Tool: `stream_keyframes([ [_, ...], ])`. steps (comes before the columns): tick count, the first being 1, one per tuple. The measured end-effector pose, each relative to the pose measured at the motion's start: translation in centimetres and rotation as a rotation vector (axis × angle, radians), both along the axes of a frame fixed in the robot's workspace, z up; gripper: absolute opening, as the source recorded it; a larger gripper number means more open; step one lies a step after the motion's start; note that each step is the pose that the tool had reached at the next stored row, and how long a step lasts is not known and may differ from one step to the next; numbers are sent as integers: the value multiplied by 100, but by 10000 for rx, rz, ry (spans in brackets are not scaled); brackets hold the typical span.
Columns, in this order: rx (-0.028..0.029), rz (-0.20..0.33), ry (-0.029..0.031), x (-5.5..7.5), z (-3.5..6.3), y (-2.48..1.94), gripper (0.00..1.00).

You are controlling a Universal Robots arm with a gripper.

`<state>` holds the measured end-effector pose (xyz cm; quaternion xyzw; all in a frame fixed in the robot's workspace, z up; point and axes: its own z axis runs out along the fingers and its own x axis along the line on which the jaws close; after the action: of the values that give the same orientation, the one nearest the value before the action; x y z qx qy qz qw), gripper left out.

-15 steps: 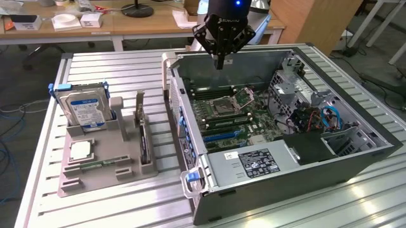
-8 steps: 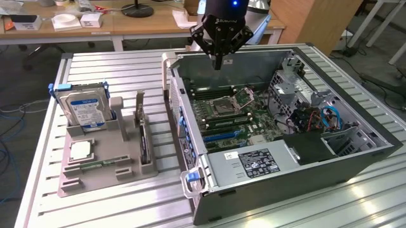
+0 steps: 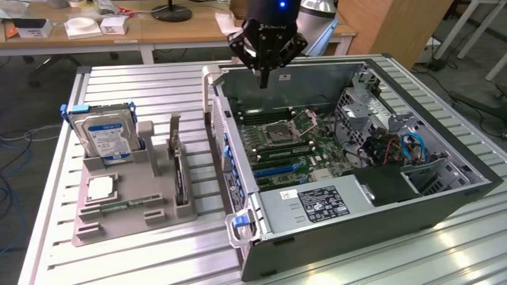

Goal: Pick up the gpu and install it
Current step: 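Reach for the gpu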

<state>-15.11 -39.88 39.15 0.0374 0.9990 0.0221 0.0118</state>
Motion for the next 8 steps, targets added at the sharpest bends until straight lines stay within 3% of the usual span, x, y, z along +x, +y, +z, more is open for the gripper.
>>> stream_keyframes([
  [8,-1,0,2,-154,-11,0,10],
])
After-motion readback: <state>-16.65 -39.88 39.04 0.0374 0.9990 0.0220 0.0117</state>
